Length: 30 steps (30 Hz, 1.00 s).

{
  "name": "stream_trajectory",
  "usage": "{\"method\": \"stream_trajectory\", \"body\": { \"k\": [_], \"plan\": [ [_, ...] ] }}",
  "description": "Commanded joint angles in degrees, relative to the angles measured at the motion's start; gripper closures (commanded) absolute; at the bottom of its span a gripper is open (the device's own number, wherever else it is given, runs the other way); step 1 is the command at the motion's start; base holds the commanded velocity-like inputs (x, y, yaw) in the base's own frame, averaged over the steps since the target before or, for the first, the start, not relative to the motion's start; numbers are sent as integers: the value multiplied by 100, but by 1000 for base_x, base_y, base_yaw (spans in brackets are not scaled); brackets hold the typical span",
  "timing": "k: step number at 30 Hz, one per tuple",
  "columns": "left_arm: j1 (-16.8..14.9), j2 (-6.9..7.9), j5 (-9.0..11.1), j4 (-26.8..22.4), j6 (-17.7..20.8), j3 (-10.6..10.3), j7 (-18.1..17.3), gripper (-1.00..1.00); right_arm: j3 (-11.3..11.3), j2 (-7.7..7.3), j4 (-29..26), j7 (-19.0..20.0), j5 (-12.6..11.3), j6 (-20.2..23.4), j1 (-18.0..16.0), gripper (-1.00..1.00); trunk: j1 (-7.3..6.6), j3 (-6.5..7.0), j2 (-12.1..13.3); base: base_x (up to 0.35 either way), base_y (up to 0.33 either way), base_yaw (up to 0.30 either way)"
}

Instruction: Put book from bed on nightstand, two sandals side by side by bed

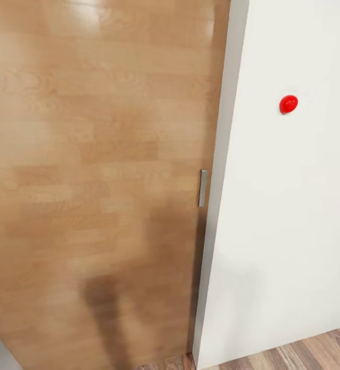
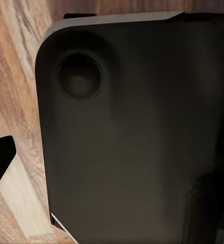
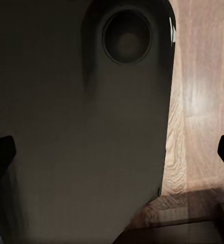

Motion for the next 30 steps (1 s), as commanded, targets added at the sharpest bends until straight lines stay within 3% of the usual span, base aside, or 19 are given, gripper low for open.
{"method": "stream_trajectory", "body": {
  "k": [1,30],
  "plan": [
    [0,0,0,1,-14,1,-1,-100,-3,2,-2,4,-1,3,-1,-100,0,-4,-2,0,0,-285],
    [0,0,0,-4,-15,1,-1,-100,-6,0,0,3,-9,-5,0,-100,0,40,-2,0,0,-285]
  ]
}}
